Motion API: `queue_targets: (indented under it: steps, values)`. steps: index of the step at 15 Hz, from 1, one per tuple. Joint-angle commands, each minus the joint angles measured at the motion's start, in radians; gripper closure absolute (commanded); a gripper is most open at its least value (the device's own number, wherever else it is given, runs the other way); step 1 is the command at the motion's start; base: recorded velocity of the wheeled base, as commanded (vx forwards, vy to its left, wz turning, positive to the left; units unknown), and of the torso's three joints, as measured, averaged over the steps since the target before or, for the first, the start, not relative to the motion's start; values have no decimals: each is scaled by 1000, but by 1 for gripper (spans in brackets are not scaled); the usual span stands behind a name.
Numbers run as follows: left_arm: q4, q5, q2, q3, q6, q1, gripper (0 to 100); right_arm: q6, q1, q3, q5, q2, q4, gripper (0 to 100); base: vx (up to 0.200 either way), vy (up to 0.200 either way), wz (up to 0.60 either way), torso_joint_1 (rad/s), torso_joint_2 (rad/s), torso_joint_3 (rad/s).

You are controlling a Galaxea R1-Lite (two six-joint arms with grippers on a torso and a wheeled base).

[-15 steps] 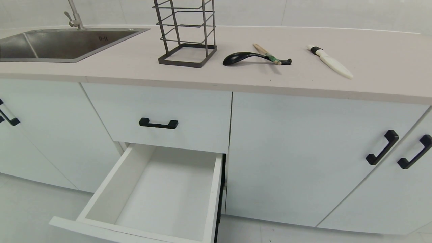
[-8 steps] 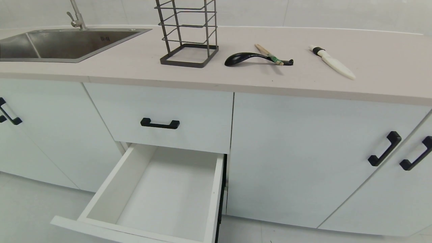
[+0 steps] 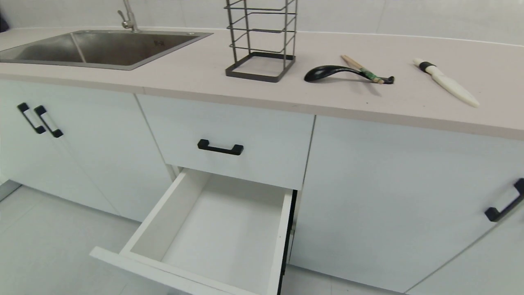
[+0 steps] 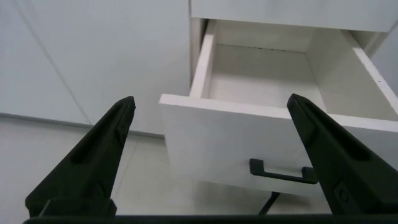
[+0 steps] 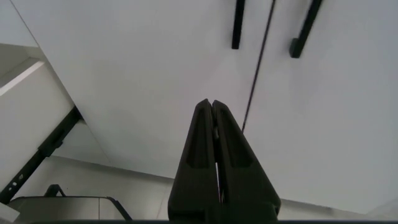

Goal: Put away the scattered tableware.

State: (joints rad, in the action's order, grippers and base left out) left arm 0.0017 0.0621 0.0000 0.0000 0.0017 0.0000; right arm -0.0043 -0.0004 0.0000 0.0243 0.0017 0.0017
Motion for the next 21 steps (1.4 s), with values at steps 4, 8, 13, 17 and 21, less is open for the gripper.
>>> queue_targets:
  steps: [4,8,13,17,21]
  values:
    - [0,-1,2,0,-2,0,0,0,-1,0,0,0,0,100,50,0,0,2,1,1]
    - [1,-1,2,0,1,0,0,0,-1,0,0,0,0,100,100,0,0,1,-2,0]
    - [0,-1,2,0,0,0,0,0,-1,0,0,0,0,100,0,0,0,83,-74,-18]
    - [0,-1,2,0,0,0,0,-2,-1,0,0,1,0,100,0,0,0,250,-207,-178]
    - [0,-1,2,0,0,0,0,0,-1,0,0,1,0,100,0,0,0,200,-634,-206]
